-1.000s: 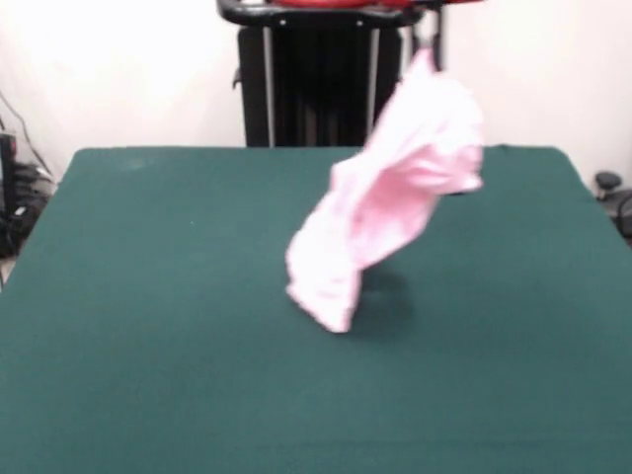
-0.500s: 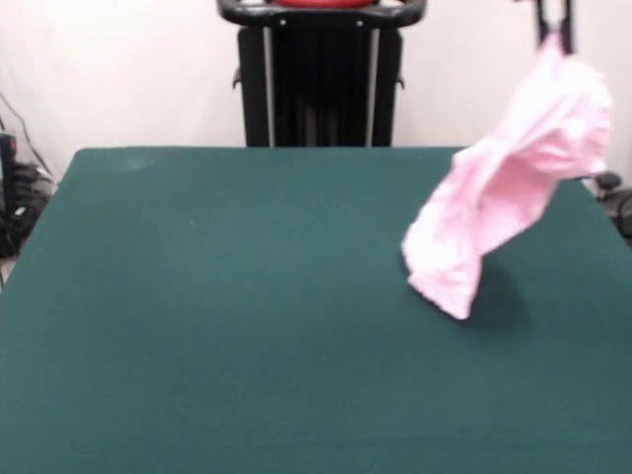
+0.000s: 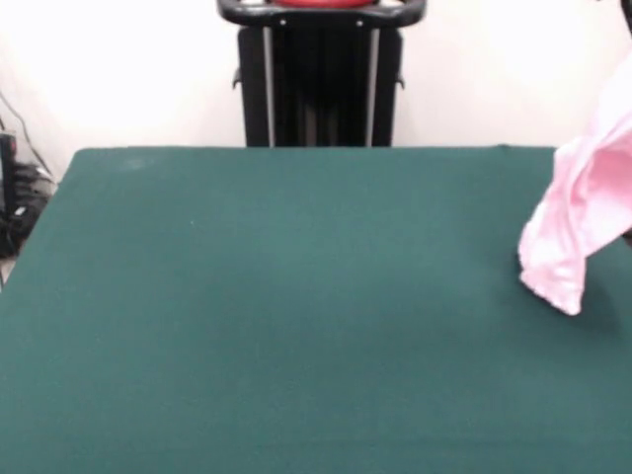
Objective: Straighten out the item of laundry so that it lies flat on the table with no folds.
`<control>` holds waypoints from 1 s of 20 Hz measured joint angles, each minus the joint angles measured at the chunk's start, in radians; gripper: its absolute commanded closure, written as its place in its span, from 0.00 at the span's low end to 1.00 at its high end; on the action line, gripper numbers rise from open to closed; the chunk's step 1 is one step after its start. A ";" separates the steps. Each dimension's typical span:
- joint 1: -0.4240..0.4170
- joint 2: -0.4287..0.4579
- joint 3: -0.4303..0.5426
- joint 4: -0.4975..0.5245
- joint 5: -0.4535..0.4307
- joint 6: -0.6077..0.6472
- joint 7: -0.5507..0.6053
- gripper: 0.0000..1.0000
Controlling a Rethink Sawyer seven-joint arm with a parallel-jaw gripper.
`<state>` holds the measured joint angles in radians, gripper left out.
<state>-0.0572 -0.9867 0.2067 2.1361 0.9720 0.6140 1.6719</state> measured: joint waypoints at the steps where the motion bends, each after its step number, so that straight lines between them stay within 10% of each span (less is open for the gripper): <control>1: -0.011 -0.006 0.004 0.026 0.031 0.000 -0.016 1.00; 11: -0.190 -0.009 0.007 0.156 0.079 0.028 -0.285 1.00; 20: -0.488 0.147 0.050 0.168 -0.106 0.012 -0.568 1.00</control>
<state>-0.5455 -0.8394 0.2570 2.3043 0.8657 0.6261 1.1040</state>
